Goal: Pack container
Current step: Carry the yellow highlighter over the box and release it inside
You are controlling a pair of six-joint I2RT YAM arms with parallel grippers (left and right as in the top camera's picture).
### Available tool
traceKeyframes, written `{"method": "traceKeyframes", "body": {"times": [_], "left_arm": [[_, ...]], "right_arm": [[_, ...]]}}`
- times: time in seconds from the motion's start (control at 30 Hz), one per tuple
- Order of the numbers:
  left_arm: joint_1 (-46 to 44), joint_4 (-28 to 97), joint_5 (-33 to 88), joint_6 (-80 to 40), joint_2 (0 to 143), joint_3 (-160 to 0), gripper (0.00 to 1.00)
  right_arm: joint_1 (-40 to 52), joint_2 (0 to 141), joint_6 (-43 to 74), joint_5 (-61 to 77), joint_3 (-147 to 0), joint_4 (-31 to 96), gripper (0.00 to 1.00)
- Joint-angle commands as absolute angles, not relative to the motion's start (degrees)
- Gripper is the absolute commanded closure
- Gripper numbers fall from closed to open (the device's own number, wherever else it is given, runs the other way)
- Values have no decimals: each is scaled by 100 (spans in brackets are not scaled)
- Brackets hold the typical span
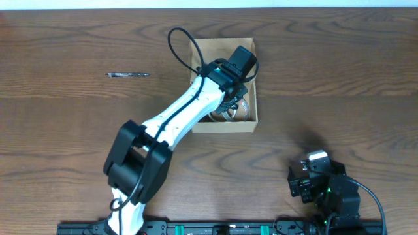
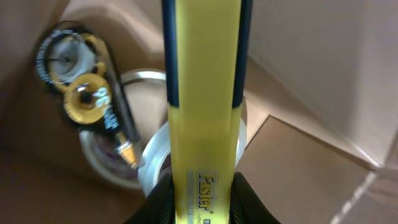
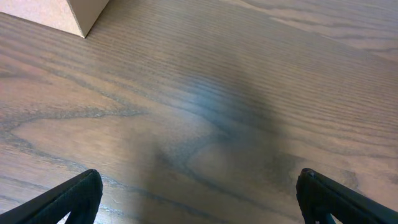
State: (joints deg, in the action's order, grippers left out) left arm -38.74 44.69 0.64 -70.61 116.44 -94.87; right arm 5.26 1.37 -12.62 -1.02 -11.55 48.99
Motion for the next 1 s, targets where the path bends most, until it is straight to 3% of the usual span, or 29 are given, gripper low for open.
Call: {"method": "traceKeyframes", "body": {"times": [0.0,0.53,0.83,0.97], "left_arm": [[-3883,4471,5,-7306,11758,-9496,79],[-4112,4475,132,-7863,11799,-9496,76],[-4209,4541,-220,-9056,11802,-9496,76],[-4206,4584,-384,-9400,11802,-9496,67]], "right_arm": [[480,102,-1334,-62,-1118,4908,1],[480,102,-1334,-62,-1118,4910,1],[480,102,-1334,-62,-1118,4908,1],[480,102,-1334,-62,-1118,4908,1]]}}
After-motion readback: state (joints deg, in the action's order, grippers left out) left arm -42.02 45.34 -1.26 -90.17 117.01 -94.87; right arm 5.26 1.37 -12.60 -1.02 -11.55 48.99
